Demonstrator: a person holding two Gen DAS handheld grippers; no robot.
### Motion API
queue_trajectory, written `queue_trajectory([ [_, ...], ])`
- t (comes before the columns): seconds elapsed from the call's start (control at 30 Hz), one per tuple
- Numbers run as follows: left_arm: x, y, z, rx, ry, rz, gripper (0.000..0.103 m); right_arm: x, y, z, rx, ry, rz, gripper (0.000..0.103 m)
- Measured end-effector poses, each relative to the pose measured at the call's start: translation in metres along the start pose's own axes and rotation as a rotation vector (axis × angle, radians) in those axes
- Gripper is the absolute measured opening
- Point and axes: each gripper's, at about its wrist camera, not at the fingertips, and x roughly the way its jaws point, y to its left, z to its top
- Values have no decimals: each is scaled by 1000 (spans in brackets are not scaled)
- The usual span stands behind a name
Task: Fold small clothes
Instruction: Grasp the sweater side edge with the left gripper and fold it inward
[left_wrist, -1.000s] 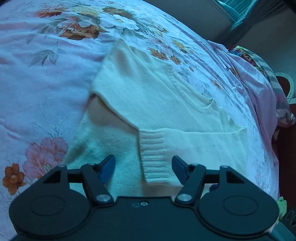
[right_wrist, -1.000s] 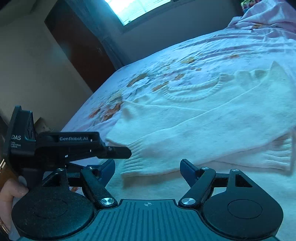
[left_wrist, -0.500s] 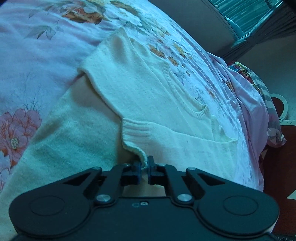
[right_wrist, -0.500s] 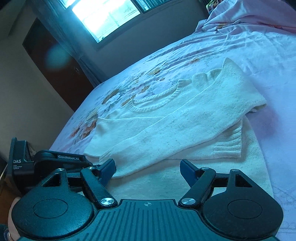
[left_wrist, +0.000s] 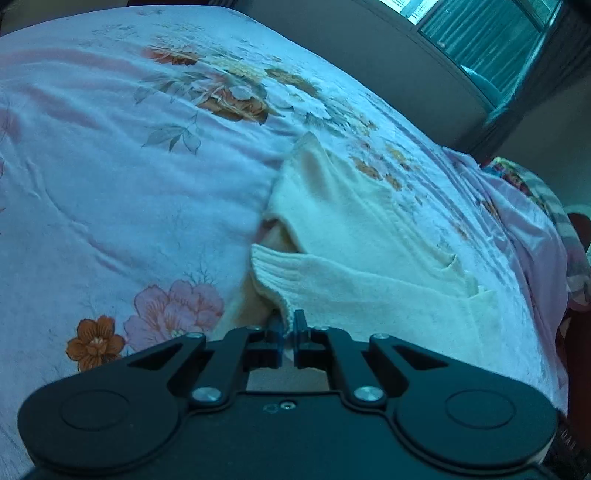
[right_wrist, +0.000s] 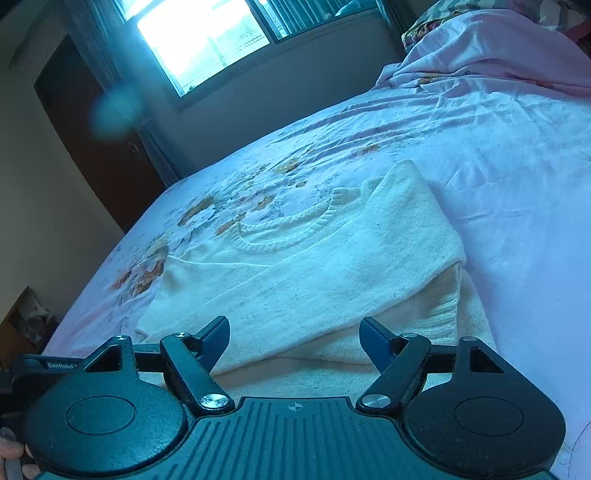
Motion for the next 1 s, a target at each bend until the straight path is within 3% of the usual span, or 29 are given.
queue_trajectory([
  [0.2, 3, -3, 0, 37, -2, 17, 3, 18, -5, 18, -58, -20, -75, 77],
  [0.4, 3, -2, -6, 53, -5, 24, 3, 38, -30, 44, -6, -13, -162, 77],
  [0.5, 0, -4, -2, 51, -17, 14, 3, 43, -31, 41, -16, 14, -153, 77],
  [0.6, 4, -14, 0, 136, -18, 34, 3, 47, -29, 37, -38, 21, -167, 77],
  [0.83, 1, -14, 17, 146, -48, 14, 4, 53, -31, 32, -67, 54, -184, 76],
  [0.93, 15, -5, 10, 144, 8, 66, 7, 59, -29, 27, -120, 76, -215, 76],
  [1.0, 9, 2, 1, 153, 1, 61, 8, 60, -25, 24, -165, 87, -230, 76],
])
